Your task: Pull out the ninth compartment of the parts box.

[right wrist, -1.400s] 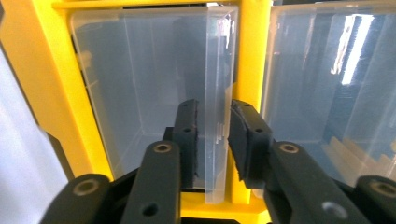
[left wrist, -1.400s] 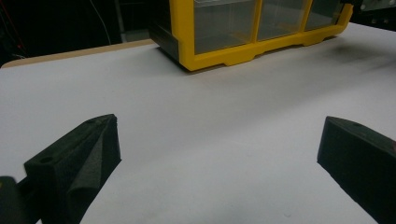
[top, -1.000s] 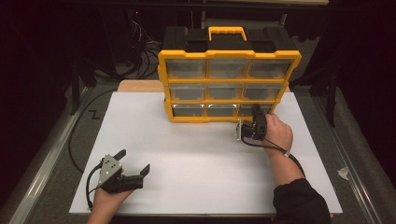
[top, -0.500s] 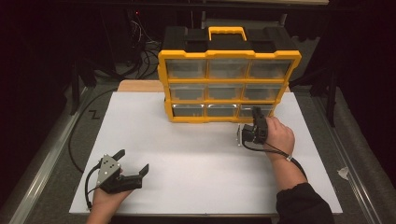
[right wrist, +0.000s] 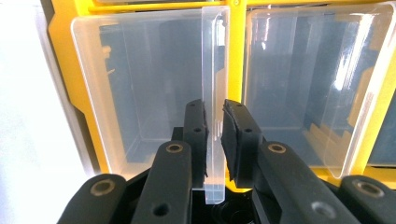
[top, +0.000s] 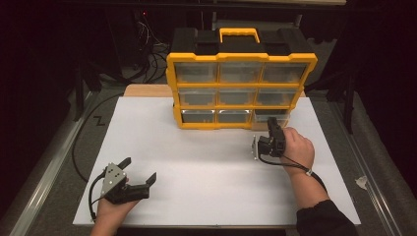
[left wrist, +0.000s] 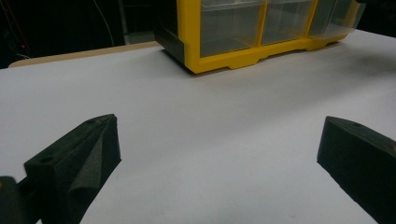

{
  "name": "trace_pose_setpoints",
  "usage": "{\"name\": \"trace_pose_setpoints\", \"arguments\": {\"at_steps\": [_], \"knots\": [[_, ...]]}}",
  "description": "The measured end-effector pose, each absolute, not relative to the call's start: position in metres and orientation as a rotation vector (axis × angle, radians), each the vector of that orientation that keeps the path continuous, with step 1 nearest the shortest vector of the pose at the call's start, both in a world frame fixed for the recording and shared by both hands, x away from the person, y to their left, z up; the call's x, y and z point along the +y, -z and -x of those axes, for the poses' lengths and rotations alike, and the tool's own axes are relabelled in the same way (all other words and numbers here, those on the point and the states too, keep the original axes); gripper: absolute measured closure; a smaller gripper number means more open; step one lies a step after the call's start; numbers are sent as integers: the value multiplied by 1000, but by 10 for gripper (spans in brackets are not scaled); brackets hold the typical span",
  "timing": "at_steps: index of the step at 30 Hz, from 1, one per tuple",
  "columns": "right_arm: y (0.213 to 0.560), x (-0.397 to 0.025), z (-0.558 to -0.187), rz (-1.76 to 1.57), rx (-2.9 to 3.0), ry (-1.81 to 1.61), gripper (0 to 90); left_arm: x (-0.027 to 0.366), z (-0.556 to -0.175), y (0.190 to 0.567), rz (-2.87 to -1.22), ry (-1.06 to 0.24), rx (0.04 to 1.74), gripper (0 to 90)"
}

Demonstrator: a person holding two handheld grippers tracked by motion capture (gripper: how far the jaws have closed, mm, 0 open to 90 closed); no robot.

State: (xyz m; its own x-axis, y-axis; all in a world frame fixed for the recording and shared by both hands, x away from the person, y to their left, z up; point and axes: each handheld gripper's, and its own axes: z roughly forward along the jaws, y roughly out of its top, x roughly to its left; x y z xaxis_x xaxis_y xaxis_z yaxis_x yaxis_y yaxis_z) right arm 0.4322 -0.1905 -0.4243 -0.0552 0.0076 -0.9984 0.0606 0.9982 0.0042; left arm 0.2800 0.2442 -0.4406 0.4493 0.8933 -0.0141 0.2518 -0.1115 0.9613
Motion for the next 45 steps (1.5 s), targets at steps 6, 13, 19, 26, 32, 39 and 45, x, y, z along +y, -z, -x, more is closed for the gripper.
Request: {"name": "trace_pose_setpoints", "arguments": {"at_steps": [6, 13, 19, 26, 32, 39, 45], "knots": [[422, -190, -432, -53, 1641, 46, 767, 244, -280, 440, -1626, -748, 1014, 3], [421, -189, -433, -67, 1668, 21, 602, 244, -280, 440, -1626, -747, 1012, 3], [418, -189, -437, -84, 1720, 10, 392, 244, -280, 440, -1626, -746, 1012, 3], [418, -194, -445, -86, 1747, 37, 394, 245, -280, 440, -1623, -747, 1012, 3], [417, -195, -445, -104, 1788, 59, 513, 244, -280, 440, -1623, -748, 1012, 3], [414, -194, -443, -72, 1740, 65, 706, 244, -280, 440, -1620, -757, 1009, 3], [414, -195, -439, -55, 1700, 85, 786, 244, -280, 440, -1621, -760, 1006, 3]]}}
